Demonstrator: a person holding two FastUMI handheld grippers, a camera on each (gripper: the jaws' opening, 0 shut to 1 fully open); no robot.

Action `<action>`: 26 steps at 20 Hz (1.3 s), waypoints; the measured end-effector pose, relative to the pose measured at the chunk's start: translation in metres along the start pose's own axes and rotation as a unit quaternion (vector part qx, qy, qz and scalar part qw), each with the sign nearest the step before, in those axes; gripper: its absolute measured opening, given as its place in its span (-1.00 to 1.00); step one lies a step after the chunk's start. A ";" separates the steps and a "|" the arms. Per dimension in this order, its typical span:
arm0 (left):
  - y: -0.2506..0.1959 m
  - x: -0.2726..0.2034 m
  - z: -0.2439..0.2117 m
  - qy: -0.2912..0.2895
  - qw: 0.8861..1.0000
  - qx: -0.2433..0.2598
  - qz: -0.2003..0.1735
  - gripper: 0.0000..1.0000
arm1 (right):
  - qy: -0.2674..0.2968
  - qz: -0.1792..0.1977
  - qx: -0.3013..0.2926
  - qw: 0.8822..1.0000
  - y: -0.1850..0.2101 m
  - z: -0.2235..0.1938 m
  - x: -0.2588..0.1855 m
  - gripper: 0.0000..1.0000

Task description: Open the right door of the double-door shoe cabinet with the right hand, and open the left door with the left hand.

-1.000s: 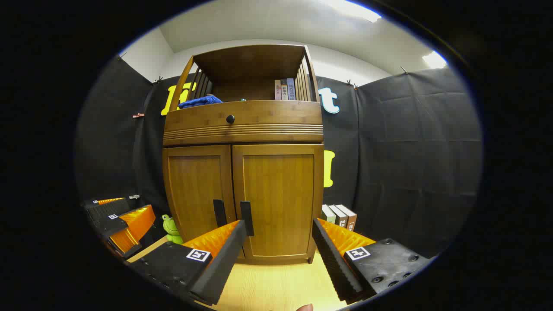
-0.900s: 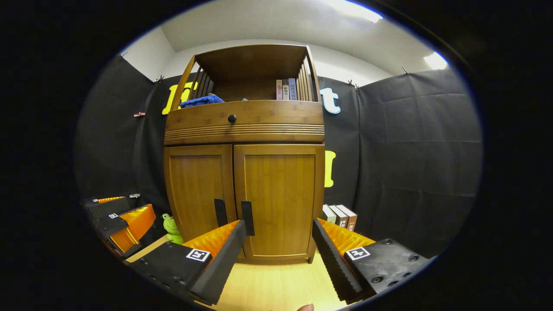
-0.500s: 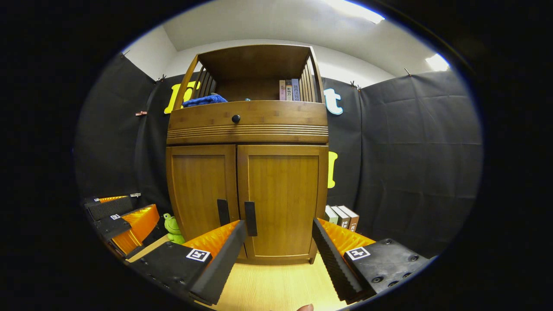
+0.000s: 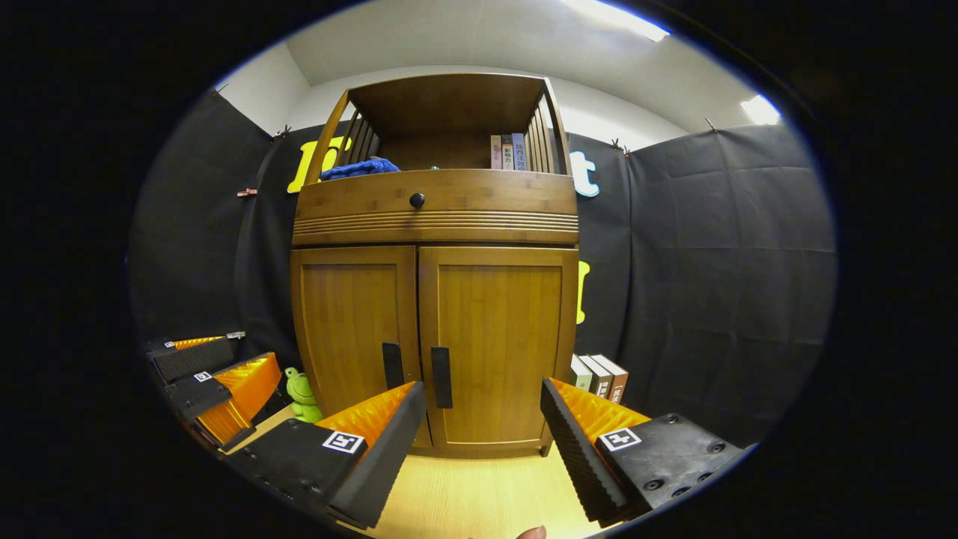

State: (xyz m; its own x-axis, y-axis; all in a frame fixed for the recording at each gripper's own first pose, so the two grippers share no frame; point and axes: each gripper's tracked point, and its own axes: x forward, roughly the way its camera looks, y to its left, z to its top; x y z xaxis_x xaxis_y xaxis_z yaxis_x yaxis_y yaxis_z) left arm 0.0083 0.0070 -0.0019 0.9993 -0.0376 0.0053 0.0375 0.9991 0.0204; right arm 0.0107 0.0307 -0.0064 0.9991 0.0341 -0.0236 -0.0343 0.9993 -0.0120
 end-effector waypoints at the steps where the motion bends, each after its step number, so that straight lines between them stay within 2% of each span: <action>1: 0.001 0.000 -0.001 0.002 1.000 0.000 0.000 0.89 | 0.007 0.006 0.001 1.000 0.004 -0.004 0.006 0.96; 12: 0.027 -0.009 -0.014 0.010 1.000 0.007 0.010 0.89 | 0.008 0.053 0.035 0.998 0.046 -0.027 0.120 1.00; 18: 0.044 -0.014 -0.023 0.016 1.000 0.006 0.024 0.89 | 0.039 0.052 0.042 0.997 0.059 -0.062 0.183 0.96; 22: 0.050 -0.018 -0.027 0.021 0.999 0.004 0.032 0.89 | 0.061 0.043 0.045 0.996 0.060 -0.089 0.209 0.69; 23: 0.051 -0.018 -0.026 0.021 0.999 0.002 0.034 0.89 | 0.063 0.041 0.051 0.996 0.062 -0.094 0.215 0.51; 25: 0.052 -0.017 -0.027 0.021 0.999 -0.006 0.033 0.89 | 0.072 0.029 0.051 0.996 0.063 -0.103 0.224 0.39; 26: 0.053 -0.017 -0.028 0.020 0.999 -0.008 0.032 0.89 | 0.072 0.023 0.047 0.996 0.062 -0.104 0.226 0.39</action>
State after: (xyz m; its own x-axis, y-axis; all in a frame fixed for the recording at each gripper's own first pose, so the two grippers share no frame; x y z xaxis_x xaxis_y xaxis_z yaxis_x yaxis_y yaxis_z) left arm -0.0065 0.0615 -0.0293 0.9991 0.0276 -0.0334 -0.0274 0.9996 0.0063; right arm 0.2321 0.0986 -0.1167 0.9826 0.0840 -0.1659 -0.0706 0.9939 0.0850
